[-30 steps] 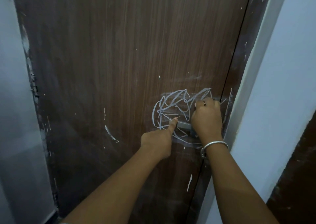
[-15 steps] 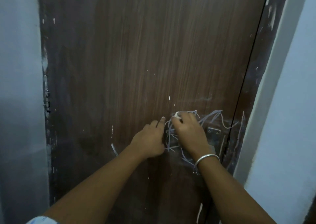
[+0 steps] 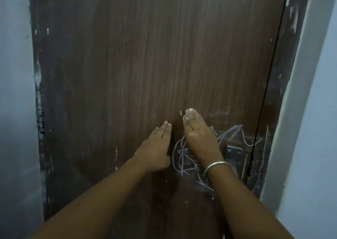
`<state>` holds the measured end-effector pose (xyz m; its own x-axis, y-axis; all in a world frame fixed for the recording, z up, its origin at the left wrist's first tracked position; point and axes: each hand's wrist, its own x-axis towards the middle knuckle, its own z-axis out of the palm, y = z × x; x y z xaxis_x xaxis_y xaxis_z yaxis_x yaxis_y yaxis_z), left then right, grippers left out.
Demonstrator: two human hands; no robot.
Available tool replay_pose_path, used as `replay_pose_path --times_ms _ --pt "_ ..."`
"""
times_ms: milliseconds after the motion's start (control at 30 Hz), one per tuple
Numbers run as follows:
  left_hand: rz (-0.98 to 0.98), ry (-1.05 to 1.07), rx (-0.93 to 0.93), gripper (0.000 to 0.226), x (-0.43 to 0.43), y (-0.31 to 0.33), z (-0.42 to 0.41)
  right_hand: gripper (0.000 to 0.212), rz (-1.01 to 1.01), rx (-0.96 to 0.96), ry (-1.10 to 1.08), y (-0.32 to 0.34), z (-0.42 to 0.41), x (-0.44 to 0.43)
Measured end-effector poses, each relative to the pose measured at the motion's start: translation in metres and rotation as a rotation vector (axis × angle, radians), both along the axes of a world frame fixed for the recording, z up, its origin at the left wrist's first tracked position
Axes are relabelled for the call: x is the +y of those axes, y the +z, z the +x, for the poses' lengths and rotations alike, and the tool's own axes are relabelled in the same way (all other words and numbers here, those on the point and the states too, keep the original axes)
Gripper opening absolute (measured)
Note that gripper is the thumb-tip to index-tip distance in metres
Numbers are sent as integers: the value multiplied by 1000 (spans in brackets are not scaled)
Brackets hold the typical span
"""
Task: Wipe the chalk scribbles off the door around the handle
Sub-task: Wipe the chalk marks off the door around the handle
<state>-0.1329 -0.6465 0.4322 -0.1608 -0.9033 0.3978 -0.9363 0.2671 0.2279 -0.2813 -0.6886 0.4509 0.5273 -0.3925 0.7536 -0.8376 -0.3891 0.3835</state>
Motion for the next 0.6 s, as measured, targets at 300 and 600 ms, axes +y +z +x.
replay_pose_path --times_ms 300,600 --pt "-73 -40 30 96 -3 2 -20 68 19 -35 -111 -5 -8 -6" --pt "-56 -60 -25 97 4 8 -31 94 73 -55 -222 -9 -30 -2"
